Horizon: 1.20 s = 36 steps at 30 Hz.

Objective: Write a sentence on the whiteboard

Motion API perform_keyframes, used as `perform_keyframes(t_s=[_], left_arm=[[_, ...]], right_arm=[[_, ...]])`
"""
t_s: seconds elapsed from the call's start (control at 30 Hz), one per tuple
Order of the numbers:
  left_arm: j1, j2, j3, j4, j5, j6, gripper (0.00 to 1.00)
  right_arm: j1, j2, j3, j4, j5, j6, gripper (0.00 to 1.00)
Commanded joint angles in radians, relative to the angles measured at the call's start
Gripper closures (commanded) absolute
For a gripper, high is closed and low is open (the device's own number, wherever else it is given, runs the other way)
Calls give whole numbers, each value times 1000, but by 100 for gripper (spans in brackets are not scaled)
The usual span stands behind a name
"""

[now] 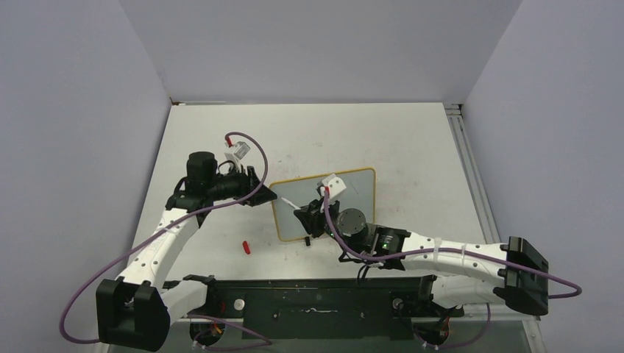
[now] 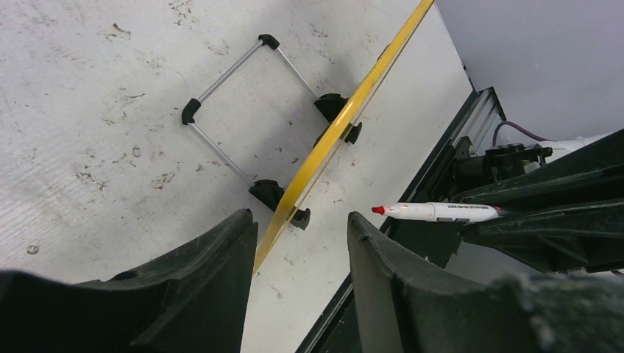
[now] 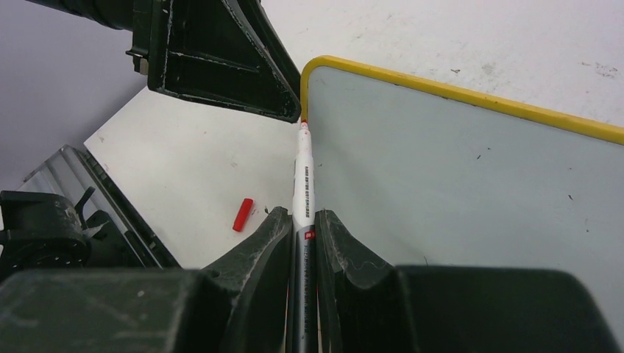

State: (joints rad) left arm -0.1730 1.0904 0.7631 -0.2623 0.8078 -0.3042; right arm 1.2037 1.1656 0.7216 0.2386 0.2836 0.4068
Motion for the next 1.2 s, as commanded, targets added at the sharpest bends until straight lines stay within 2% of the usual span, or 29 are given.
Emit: perform_keyframes(t_s=[0.0,0.13,0.47,1.17], left_arm=[[-7,2,20,38,-8,13,55],[-10,7,21,34,-26,14,60],[-26,33,21,30,-26,10,62],[-43,57,25,19,-53,17,77]], right_arm=[[-7,20,34,81,25,-12,95],[-7,31,36,85,45,-20,95],[-8,61,50,102,58,-38,95],[-6,99,76,103,98,-76,95]])
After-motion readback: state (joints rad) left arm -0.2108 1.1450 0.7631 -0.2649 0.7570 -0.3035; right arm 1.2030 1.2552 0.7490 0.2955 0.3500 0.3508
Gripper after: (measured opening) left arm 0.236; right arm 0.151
